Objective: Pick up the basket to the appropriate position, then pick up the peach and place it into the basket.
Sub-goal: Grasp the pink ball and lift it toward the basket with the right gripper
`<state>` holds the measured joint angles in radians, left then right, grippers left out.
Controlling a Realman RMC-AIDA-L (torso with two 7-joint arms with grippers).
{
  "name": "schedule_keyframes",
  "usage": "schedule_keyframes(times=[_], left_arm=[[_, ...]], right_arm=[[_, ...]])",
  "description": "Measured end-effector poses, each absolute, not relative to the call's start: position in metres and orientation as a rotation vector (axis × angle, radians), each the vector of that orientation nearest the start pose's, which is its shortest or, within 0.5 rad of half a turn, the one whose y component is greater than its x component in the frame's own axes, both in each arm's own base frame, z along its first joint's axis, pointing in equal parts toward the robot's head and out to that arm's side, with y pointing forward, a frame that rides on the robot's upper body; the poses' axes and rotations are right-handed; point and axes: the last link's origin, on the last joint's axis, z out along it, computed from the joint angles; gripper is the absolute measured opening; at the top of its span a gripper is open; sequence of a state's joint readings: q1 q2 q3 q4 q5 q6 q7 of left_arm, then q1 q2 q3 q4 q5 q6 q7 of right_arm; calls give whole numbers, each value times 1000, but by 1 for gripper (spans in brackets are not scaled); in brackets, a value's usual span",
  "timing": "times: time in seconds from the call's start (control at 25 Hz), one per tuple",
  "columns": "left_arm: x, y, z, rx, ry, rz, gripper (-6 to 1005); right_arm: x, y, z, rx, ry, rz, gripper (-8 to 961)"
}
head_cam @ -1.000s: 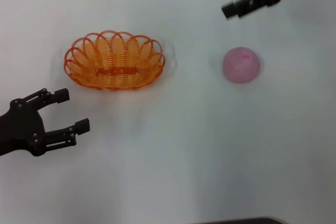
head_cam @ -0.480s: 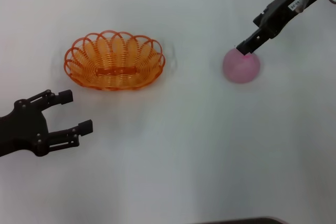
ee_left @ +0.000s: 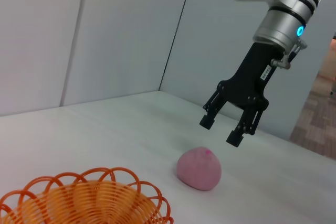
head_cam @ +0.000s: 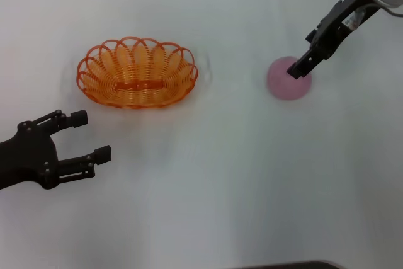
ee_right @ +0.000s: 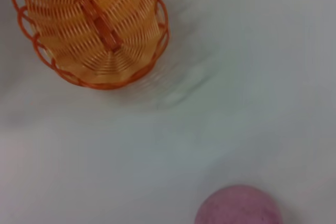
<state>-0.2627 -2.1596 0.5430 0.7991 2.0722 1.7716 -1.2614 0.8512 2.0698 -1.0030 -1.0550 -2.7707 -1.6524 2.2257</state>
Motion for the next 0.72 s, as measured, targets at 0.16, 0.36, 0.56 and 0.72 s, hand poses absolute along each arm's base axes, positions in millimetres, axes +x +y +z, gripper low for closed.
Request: schedule_keyframes(times=[0.16, 0.36, 0.56, 0.72], left_arm=[[-311, 237, 7, -2655, -699, -771, 908], [-311, 238, 6, -2661, -698, -771, 908], [-312, 238, 1, -2673, -722, -762, 908], [-312, 238, -1, -2680, -724, -752, 908]], right_arm=[[191, 395, 22, -2687, 825, -588, 914], [196, 398, 13, -2689, 821, -594, 914], [205, 400, 0, -2702, 818, -600, 914], [209, 400, -6, -2706, 818, -607, 915]])
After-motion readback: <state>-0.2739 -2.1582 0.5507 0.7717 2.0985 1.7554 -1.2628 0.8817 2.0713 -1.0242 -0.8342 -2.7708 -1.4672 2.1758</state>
